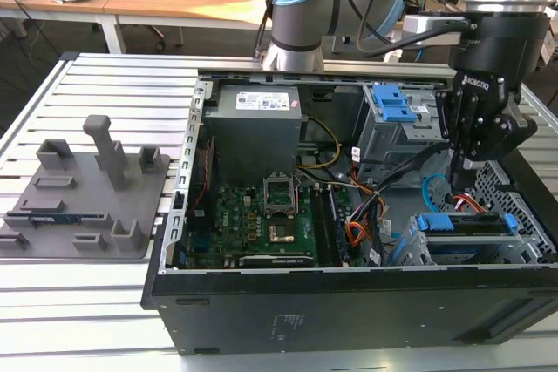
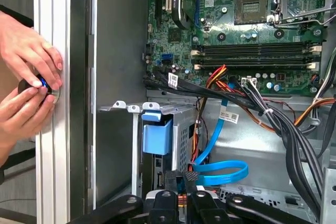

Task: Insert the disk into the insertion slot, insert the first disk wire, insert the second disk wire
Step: 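Insert the second disk wire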

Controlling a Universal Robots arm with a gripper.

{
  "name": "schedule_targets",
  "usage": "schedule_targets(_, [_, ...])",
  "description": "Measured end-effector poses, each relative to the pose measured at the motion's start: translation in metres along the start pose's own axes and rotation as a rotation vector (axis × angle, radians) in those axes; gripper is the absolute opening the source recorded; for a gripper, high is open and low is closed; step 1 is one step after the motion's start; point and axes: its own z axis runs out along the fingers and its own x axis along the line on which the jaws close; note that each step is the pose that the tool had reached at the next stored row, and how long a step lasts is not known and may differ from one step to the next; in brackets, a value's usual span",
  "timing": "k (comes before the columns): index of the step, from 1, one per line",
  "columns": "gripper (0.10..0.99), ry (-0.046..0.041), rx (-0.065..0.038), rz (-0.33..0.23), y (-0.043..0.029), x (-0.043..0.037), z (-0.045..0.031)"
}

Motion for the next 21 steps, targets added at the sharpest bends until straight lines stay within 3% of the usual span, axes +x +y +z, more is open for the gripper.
schedule_targets(4, [0.161, -0.0001, -0.008, -0.003, -0.0164, 0.0005, 0.0005])
schedule_targets(5, [0.161, -0.0083, -0.008, -0.003, -0.0164, 0.0016, 0.0009])
schedule_targets(8, [0.161, -0.0481, -0.009, 0.002, -0.0163, 0.0025, 0.0013])
schedule_targets(9, [0.161, -0.0693, -0.009, 0.004, -0.0163, 0.0028, 0.0014])
schedule_targets(11, [0.161, -0.1008, -0.009, 0.006, -0.0163, 0.0043, 0.002])
schedule_targets(14, [0.161, -0.1346, -0.008, 0.009, -0.0162, 0.0068, 0.003])
schedule_targets(15, [0.161, -0.151, -0.008, 0.01, -0.0162, 0.008, 0.0034])
schedule_targets(17, [0.161, -0.1757, -0.008, 0.011, -0.0161, 0.0109, 0.0047])
schedule_targets(18, [0.161, -0.1861, -0.008, 0.011, -0.016, 0.0129, 0.0054])
schedule_targets(21, [0.161, -0.2037, -0.007, 0.011, -0.0158, 0.019, 0.0077])
